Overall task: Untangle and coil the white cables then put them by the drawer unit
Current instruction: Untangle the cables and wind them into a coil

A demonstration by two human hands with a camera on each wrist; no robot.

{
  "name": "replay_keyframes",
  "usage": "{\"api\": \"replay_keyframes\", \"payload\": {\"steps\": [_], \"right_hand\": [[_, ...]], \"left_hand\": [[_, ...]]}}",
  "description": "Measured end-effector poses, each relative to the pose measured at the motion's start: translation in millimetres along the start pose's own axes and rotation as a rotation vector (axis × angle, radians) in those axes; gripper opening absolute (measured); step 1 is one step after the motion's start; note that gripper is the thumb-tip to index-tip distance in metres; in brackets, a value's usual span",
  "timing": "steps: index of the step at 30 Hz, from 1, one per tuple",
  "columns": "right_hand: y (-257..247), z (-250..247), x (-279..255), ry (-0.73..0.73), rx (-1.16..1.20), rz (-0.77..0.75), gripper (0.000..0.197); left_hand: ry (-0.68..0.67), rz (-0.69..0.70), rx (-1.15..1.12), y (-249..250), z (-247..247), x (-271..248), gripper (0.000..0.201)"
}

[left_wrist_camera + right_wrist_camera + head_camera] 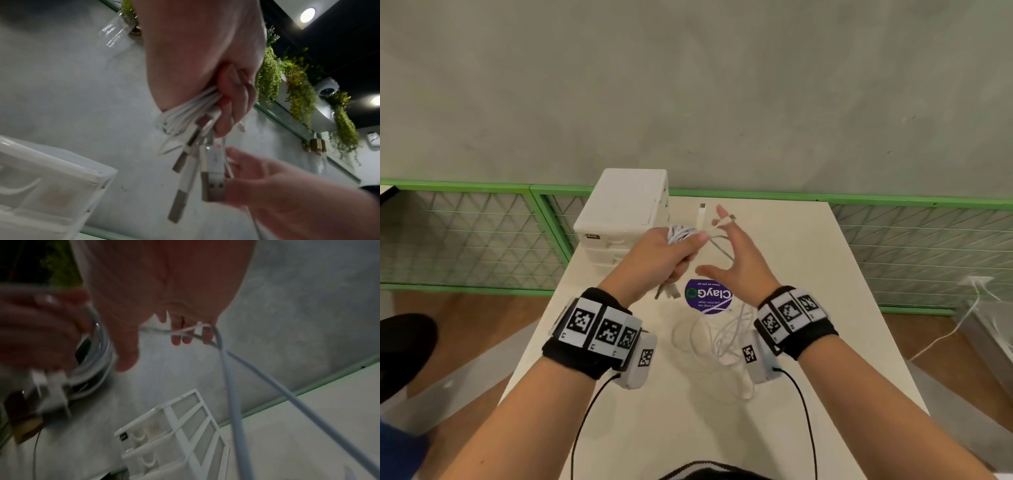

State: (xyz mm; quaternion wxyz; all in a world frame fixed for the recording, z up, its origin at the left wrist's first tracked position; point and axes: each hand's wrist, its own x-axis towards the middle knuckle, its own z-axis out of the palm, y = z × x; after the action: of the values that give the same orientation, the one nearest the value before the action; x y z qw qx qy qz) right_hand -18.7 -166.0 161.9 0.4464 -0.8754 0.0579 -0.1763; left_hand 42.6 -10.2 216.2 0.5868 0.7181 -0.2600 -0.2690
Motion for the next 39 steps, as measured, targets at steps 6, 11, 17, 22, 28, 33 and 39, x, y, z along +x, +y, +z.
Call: {"api": "replay_keyframes", "payload": {"steps": [6, 11, 17, 22, 28, 33, 39], "right_hand": [[5.4, 26.1, 2.3, -0.078, -0.038, 0.101, 0.022], [7.6, 54.2, -22.5, -0.365, 0.063, 0.190, 0.019], [13.8, 58.3, -43.6, -0.434, 0.041, 0.108, 0.012], [10.4, 36.1, -43.5, -0.210, 0.043, -0.072, 0.025], [-6.0, 9.1, -26.9, -0.047, 0.040, -0.220, 0.011], [3.0, -14.0, -13.5, 0.076, 0.037, -0.114, 0.020], [22.5, -20.1, -9.2, -0.144, -0.082, -0.148, 0.037]], "left_hand": [[-0.248, 0.183, -0.243, 16.8, 16.9, -6.0, 0.050], [-0.039, 0.287, -0.539, 33.5, 22.6, 4.1, 0.053], [0.304, 0.484, -0.421, 20.0, 14.0, 23.2, 0.038], [0.378, 0.486, 0.160, -9.5, -2.2, 29.8, 0.033], [0.018, 0.207, 0.412, -33.6, 10.6, 22.3, 0.053], [-0.218, 0.039, 0.382, -31.2, 15.8, 10.4, 0.056], [-0.325, -0.081, 0.430, -35.4, 15.2, 4.5, 0.041]]}}
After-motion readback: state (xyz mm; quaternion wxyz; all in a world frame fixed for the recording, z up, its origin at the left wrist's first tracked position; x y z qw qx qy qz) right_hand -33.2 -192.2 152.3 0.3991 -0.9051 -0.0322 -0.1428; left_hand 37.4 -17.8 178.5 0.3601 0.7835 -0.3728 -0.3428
